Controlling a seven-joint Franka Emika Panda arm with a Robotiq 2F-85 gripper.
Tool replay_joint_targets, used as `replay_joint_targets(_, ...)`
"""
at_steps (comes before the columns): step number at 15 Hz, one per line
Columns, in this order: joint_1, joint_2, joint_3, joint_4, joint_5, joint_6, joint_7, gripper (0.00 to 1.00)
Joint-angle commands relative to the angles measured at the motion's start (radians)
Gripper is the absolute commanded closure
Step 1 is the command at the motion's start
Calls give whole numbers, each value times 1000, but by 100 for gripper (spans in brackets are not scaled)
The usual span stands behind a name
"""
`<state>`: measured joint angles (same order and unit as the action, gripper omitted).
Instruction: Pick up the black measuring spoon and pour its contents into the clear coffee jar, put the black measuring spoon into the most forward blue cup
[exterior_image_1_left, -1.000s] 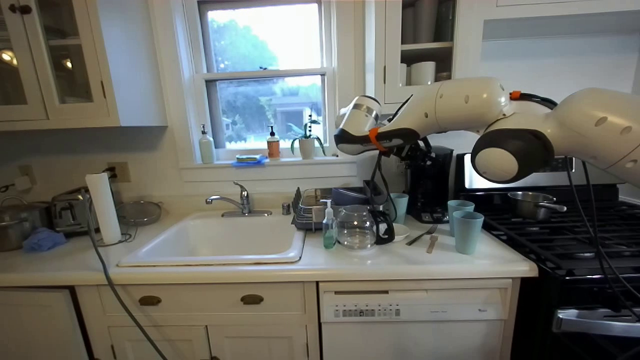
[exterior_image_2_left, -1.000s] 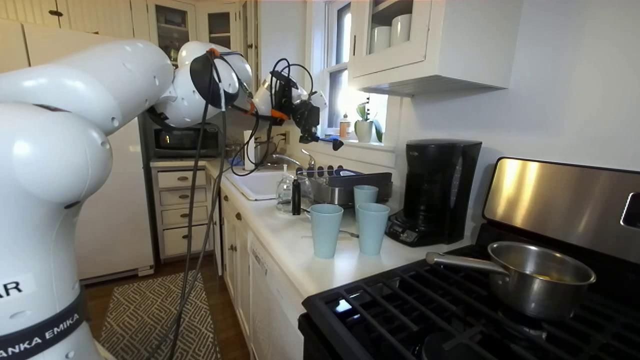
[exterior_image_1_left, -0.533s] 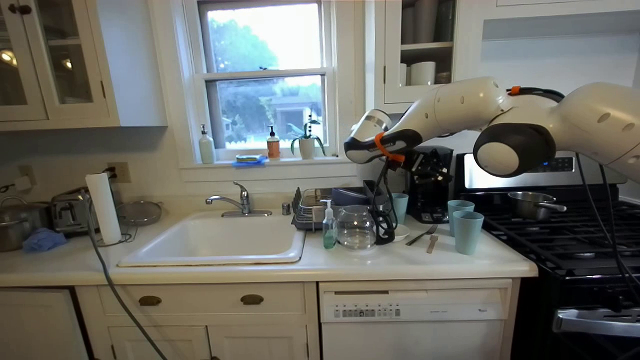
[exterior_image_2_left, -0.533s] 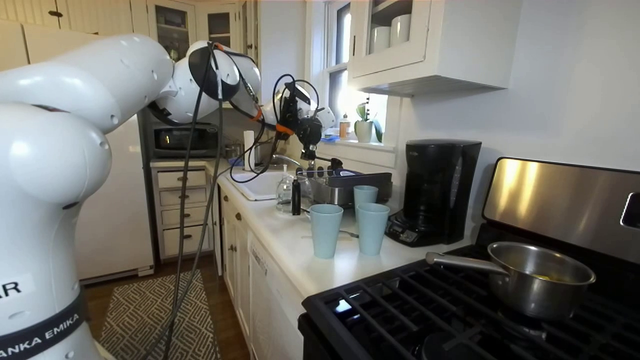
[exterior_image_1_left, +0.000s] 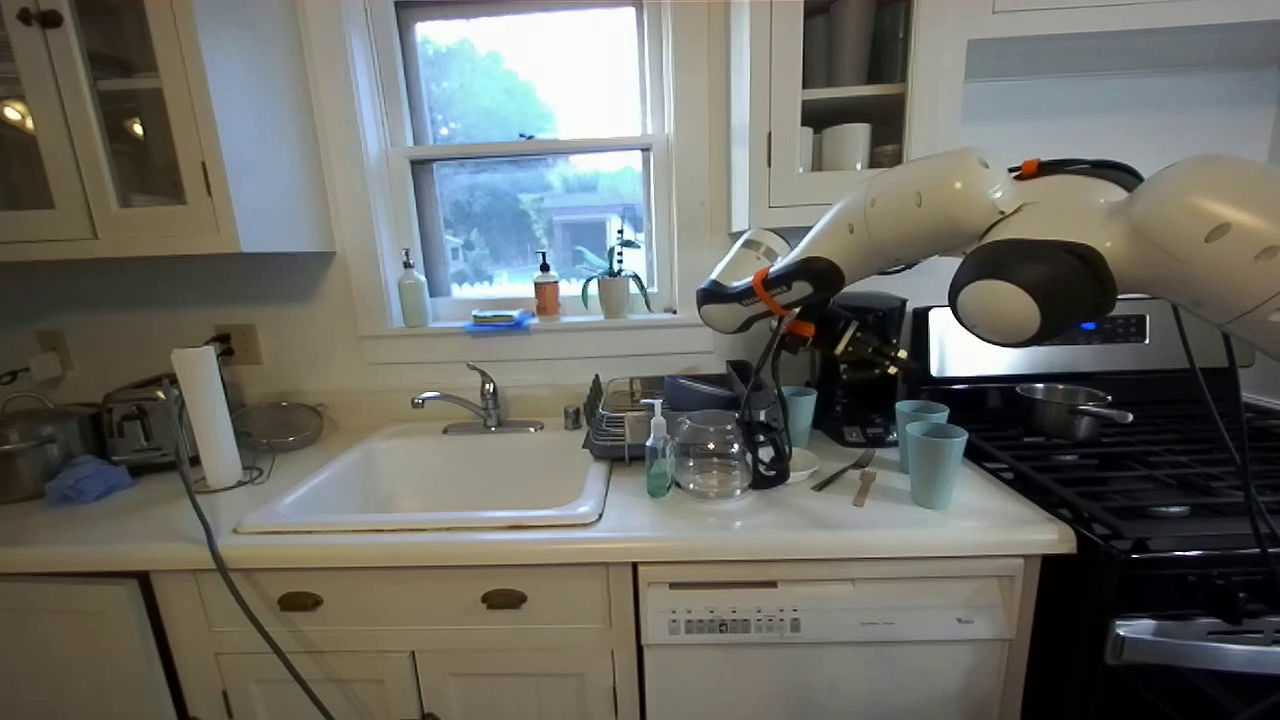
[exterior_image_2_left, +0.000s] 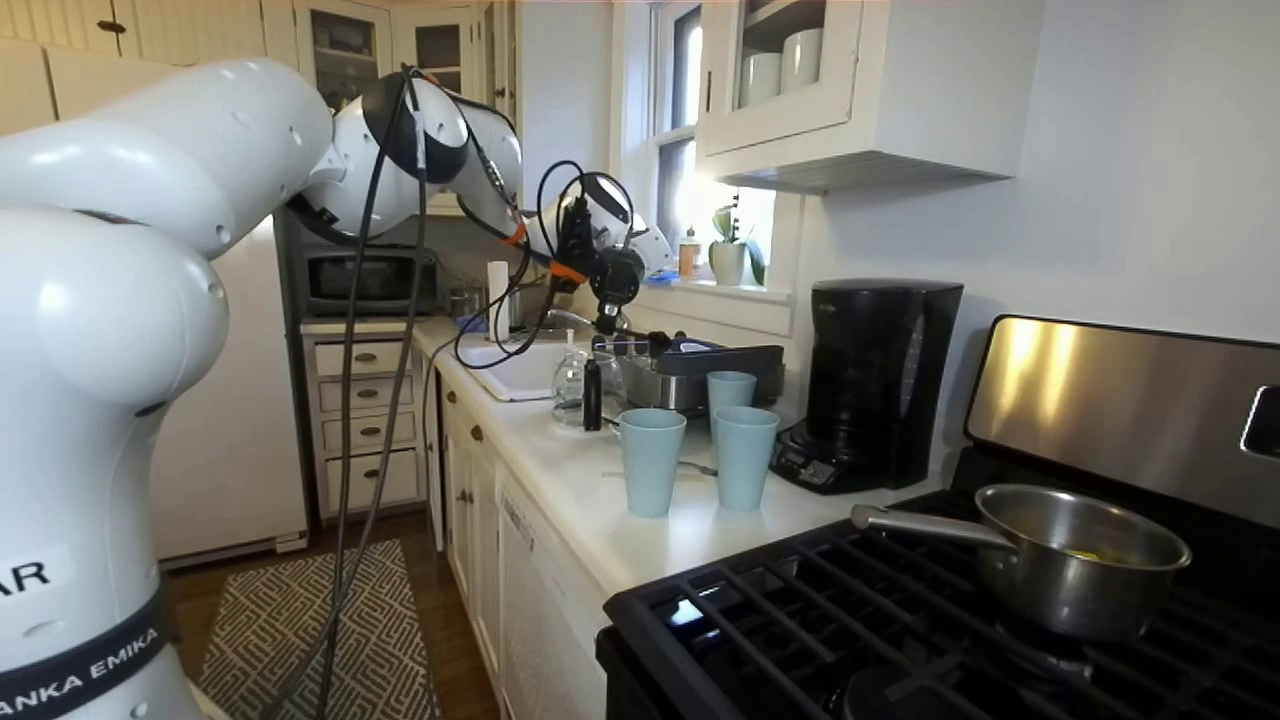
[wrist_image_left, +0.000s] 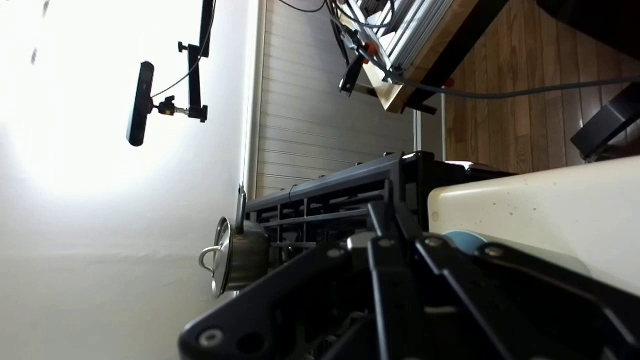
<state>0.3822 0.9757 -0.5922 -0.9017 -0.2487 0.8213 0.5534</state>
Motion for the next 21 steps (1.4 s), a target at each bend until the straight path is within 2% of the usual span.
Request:
replay_joint_targets(1, 22, -25, -28, -52, 56, 0, 5, 99)
replay_joint_targets(10, -37, -2, -33, -64, 146, 0, -10, 99)
replay_joint_targets(17, -70, -11, -22, -120, 229, 0, -22, 99)
replay_joint_targets(18, -144, -42, 109, -115, 175, 0, 30, 99)
replay_joint_targets(21, -221, -38, 204, -85, 184, 0, 33, 99)
